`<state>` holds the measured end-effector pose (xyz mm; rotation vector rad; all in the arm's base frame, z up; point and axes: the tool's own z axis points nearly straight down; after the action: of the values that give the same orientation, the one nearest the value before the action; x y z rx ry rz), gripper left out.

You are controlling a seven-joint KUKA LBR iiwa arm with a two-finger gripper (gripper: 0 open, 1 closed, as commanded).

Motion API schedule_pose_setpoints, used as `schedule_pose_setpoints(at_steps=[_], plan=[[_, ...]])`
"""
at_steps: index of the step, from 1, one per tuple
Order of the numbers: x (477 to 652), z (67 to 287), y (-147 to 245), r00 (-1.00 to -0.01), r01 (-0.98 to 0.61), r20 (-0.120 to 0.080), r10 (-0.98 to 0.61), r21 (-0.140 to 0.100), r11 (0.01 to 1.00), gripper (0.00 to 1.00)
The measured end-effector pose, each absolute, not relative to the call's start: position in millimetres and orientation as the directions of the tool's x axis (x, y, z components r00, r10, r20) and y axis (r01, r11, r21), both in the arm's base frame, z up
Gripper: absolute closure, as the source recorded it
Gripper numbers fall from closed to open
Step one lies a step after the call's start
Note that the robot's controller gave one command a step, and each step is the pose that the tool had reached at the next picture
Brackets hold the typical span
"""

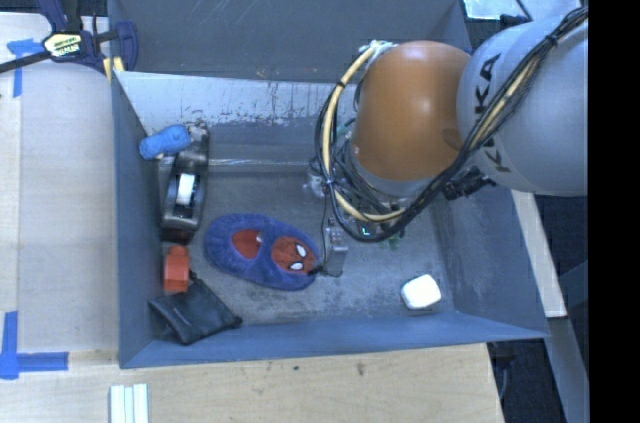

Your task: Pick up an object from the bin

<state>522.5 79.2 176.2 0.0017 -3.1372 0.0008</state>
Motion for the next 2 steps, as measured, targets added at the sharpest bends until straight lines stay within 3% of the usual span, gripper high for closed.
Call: schedule_pose_setpoints(at_steps=[1, 2], plan=[[492.8, 73.4, 106.5, -0.959, -0.282, -0.009, -0.282, -0.001, 0.959, 0.00], [491.0, 75.0, 106.2, -0.960, -0.281, 0.001, -0.281, 0.000, 0.960, 1.00]])
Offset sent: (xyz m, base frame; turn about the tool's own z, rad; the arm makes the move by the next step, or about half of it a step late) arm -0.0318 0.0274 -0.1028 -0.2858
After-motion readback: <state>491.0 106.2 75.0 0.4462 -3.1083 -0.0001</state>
